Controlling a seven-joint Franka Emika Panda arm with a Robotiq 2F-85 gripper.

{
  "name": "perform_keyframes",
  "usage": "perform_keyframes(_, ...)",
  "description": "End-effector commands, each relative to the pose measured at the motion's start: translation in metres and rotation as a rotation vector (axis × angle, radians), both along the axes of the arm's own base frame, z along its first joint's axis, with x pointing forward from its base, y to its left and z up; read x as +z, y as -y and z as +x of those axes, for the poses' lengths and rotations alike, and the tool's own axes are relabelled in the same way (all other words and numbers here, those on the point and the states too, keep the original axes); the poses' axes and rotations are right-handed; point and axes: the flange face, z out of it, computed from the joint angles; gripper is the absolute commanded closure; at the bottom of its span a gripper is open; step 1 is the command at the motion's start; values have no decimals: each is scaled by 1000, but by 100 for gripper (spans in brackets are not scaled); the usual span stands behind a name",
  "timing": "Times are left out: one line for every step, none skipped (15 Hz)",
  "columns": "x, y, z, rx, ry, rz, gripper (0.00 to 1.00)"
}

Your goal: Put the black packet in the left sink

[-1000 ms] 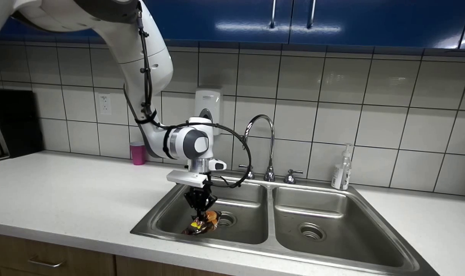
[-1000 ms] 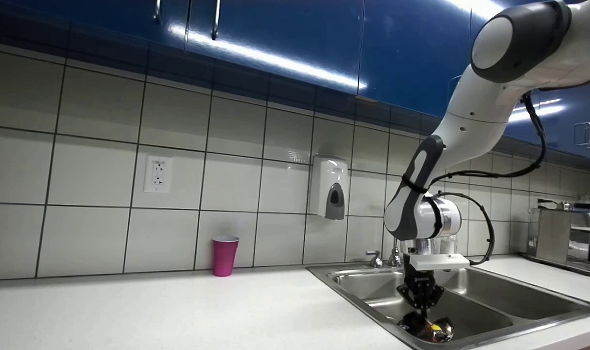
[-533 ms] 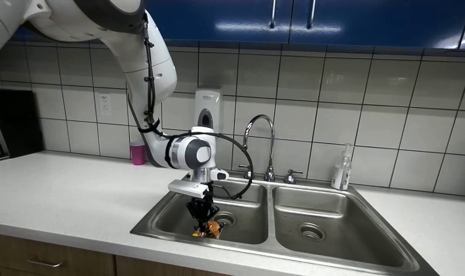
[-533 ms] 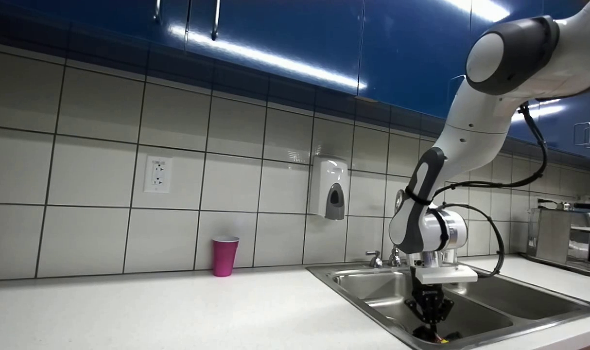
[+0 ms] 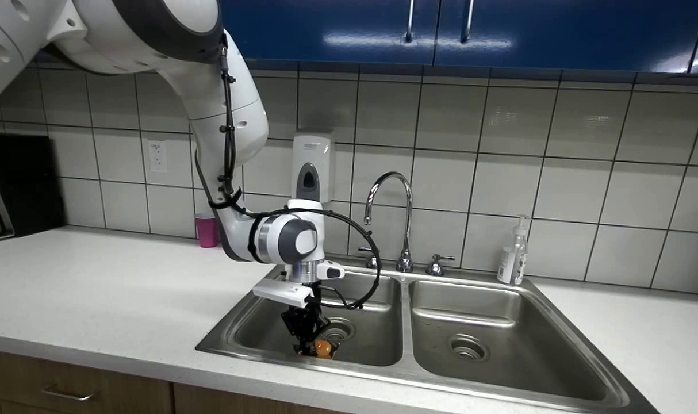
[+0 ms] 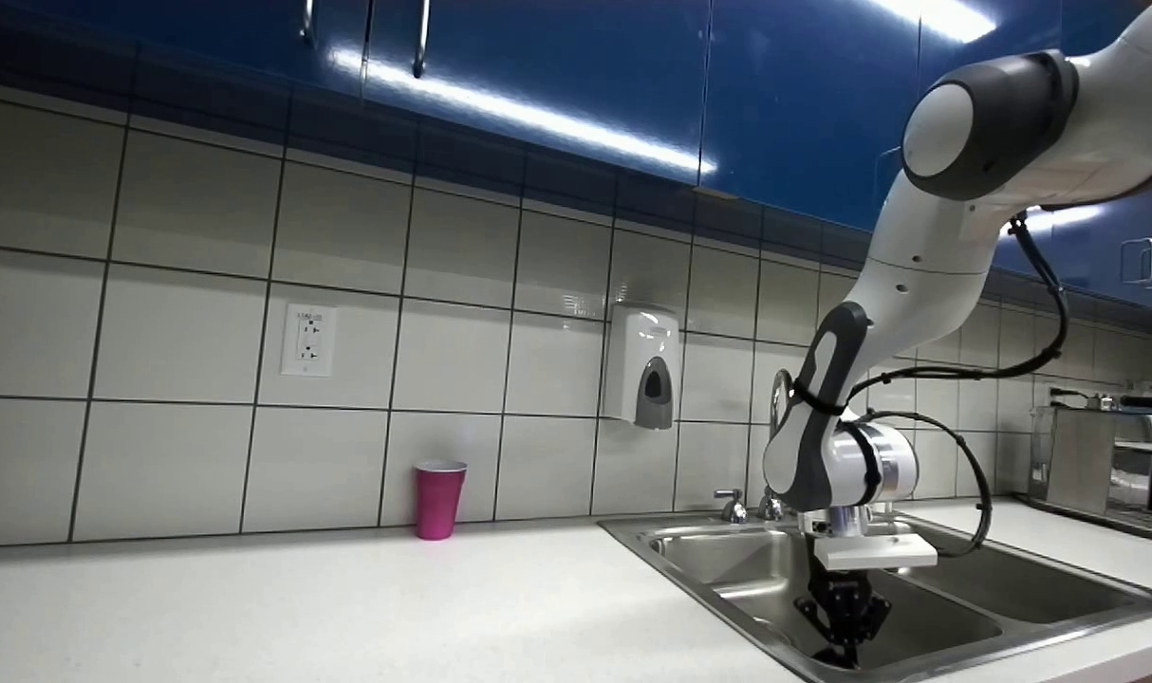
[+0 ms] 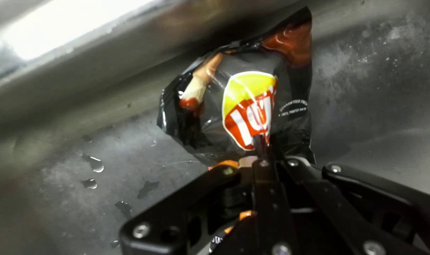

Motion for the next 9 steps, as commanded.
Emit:
perform_keyframes(4, 3, 3, -27, 26, -3, 100)
perform_keyframes(7, 3, 3, -29, 28, 2, 86)
perform_keyframes(14, 1, 3, -24, 31, 7, 73)
perform_keyframes(20, 0, 5, -17, 35, 9, 66)
perform_keyframes(28, -3, 6, -10, 39, 8, 59)
perform_keyframes(36, -5, 7, -2, 48, 4, 50)
perform_keyframes(44, -7, 9, 5, 59, 4, 44)
perform_keyframes(55, -11, 11, 11, 73, 3, 35)
perform_keyframes(68, -14, 13, 19, 85, -1, 28)
